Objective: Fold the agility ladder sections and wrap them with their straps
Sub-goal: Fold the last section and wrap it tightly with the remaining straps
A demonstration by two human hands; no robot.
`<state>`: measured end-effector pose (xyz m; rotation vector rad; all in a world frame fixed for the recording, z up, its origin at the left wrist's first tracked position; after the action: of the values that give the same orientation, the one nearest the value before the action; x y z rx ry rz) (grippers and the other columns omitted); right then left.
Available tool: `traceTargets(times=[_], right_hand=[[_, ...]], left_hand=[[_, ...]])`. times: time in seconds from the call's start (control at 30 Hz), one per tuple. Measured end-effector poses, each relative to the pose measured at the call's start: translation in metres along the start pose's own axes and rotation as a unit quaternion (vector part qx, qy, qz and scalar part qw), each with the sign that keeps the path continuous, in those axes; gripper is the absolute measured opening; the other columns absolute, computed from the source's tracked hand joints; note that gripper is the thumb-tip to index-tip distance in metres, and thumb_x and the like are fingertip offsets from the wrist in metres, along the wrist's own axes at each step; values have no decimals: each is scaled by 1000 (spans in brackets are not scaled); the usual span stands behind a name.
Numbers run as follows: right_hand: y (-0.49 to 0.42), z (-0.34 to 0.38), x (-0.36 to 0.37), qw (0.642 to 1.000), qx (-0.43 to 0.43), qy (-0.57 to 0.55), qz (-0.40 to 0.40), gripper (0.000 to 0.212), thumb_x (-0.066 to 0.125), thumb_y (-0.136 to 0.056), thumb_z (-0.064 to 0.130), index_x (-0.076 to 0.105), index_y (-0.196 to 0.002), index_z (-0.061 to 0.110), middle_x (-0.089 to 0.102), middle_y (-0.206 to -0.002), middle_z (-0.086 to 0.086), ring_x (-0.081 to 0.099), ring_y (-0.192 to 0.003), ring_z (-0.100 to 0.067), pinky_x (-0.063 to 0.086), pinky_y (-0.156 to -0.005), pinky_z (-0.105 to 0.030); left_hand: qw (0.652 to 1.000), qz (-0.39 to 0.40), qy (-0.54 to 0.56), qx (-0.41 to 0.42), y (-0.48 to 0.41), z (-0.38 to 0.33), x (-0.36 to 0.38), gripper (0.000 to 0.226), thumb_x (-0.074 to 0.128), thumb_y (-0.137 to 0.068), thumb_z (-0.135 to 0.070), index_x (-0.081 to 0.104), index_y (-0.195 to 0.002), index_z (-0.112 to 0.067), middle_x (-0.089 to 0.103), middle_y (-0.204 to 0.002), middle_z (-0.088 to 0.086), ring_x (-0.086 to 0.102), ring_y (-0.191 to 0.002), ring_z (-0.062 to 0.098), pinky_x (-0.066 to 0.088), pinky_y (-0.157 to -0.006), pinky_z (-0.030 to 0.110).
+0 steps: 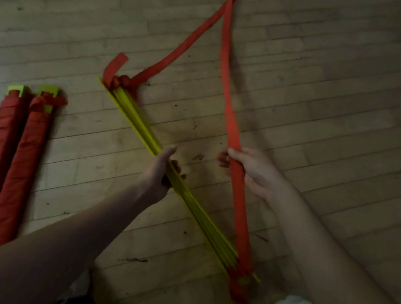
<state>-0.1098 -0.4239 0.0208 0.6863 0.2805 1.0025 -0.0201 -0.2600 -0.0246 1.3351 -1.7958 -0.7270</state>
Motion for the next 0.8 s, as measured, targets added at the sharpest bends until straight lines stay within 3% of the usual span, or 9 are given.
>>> traceTargets(times=[0.1,0.17,0.23,0.33,0.4,0.47,0.6,0.8], right_hand=[[-11,28,18,995,-33,85,39,18,48,-99,16,65,-102,10,63,-87,5,57,-79,-5,43,-68,-20],[-17,41,25,991,-48,115,54,16,51,-98,20,66,-101,13,62,-88,8,54,-80,-5,41,-72,-22],[-22,49,29,992,-50,95,61,18,52,-98,22,65,-105,13,63,-86,10,55,-78,-3,42,-72,-20],[-27,58,37,994,-42,48,92,21,47,-100,24,66,-101,15,66,-69,17,59,-63,5,43,-58,-12],[-29,61,43,990,-46,36,126,22,47,-100,28,68,-98,21,69,-75,17,62,-70,4,48,-71,-14],[-32,62,47,989,-54,19,139,24,49,-98,30,72,-94,24,70,-93,10,62,-90,-7,44,-89,-27],[-32,67,52,989,-75,-46,122,20,50,-98,27,68,-94,21,69,-90,6,61,-87,-10,47,-76,-24],[-28,61,41,985,-64,-48,151,22,50,-97,27,69,-90,20,71,-88,5,64,-86,-11,50,-78,-27]], left_hand=[[997,53,-48,3,7,-1,10,24,62,-91,-36,52,-98,-15,47,-74,3,50,-63,16,52,-72,39],[993,98,-62,-17,11,-1,15,27,62,-89,-42,53,-97,-18,50,-78,4,52,-64,16,52,-72,41],[987,138,-71,-36,15,1,18,27,60,-89,-44,54,-93,-18,53,-80,6,54,-65,18,52,-72,42],[975,189,-97,-59,22,6,17,29,59,-87,-45,56,-96,-18,54,-81,6,57,-68,19,54,-72,41],[961,223,-146,-65,27,10,16,31,58,-88,-46,59,-101,-18,58,-82,5,60,-73,18,55,-72,37],[948,248,-186,-73,32,15,14,34,61,-88,-44,62,-104,-14,65,-82,3,63,-77,18,55,-79,39],[922,325,-176,-114,42,22,16,38,58,-75,-39,57,-102,-12,60,-86,7,61,-80,21,47,-91,51],[921,333,-165,-121,45,17,20,70,58,-74,-65,62,-105,-2,64,-92,14,63,-84,28,51,-87,46]])
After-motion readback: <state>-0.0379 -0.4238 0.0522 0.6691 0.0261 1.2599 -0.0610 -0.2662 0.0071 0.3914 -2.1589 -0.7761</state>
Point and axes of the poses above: each hand's wrist, its own y-axis away from the middle knuckle, its own x-axis out of the palm, z = x × y, the point moved 5 cm from there along -y, towards the middle knuckle
